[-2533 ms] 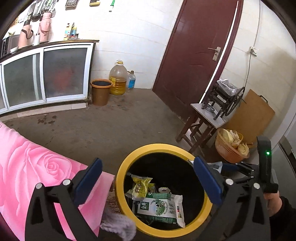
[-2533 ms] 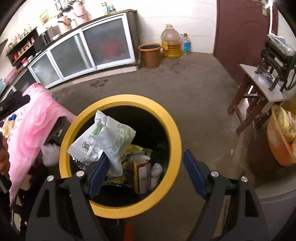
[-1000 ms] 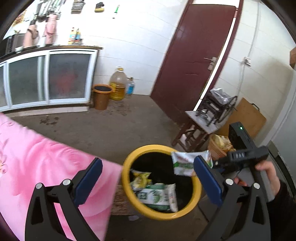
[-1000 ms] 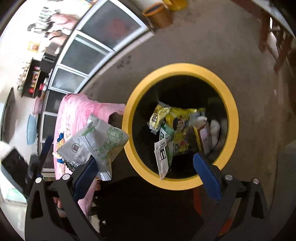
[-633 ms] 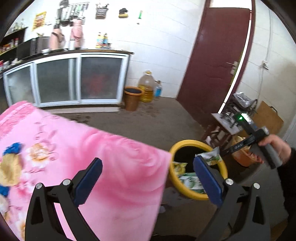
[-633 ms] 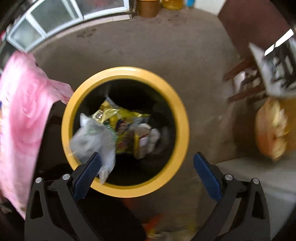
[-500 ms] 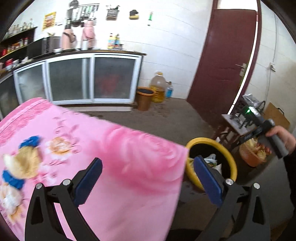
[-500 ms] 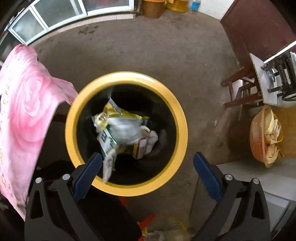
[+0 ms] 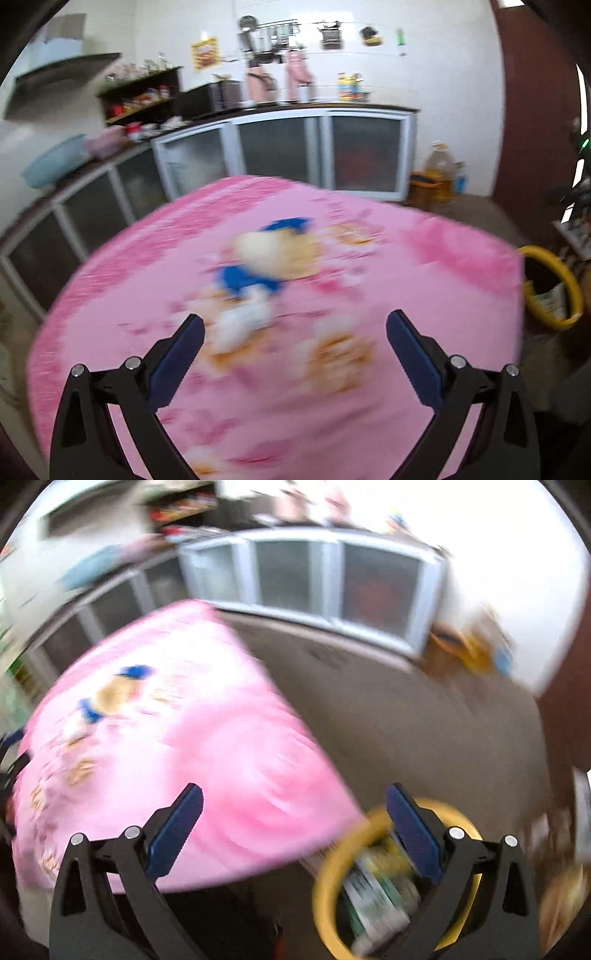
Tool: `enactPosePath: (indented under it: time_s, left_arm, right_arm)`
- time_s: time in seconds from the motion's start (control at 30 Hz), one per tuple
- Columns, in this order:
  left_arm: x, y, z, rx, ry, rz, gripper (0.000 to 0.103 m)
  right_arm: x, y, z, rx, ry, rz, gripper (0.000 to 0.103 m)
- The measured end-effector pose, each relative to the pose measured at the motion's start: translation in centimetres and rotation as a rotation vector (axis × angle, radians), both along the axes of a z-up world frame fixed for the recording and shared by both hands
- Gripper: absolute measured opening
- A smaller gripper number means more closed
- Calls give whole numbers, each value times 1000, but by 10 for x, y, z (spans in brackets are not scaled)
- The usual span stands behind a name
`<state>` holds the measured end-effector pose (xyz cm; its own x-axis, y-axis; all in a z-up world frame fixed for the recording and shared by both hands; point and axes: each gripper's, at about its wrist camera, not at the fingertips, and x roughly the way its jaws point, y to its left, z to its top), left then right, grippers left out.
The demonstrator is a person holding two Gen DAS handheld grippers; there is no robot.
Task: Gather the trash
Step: 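Move both open tools back over the table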
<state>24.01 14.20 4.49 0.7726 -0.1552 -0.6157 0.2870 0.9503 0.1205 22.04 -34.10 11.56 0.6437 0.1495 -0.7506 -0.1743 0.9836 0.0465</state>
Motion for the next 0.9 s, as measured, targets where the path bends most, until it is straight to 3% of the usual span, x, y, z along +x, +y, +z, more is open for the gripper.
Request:
enactPosePath:
  time_s: [0.13, 0.23, 0.37, 0.47, 0.67, 0.77, 0.9]
  left_arm:
    - [9, 30, -6, 55, -17, 21, 95]
    - [21, 35, -15, 71, 6, -20, 95]
    - [38, 32, -26, 87, 16, -39, 95]
    - [47, 27, -35, 148, 15, -40, 95]
    - [64, 19, -47, 224, 36, -161, 95]
    - [69, 18, -49, 223, 45, -200, 95]
    - [78, 15, -52, 194, 76, -262, 95]
  right_arm:
    - [41, 82, -5, 77, -76, 200, 95]
    - [78, 131, -17, 112, -85, 308, 95]
    - [127, 182, -29, 184, -71, 372, 94]
    - [141, 218, -40, 109, -115, 471, 90]
    - [152, 277, -59, 30, -121, 619, 79]
    - [163, 301, -69, -17, -85, 650, 67]
    - [174, 320, -79, -14, -28, 675, 64]
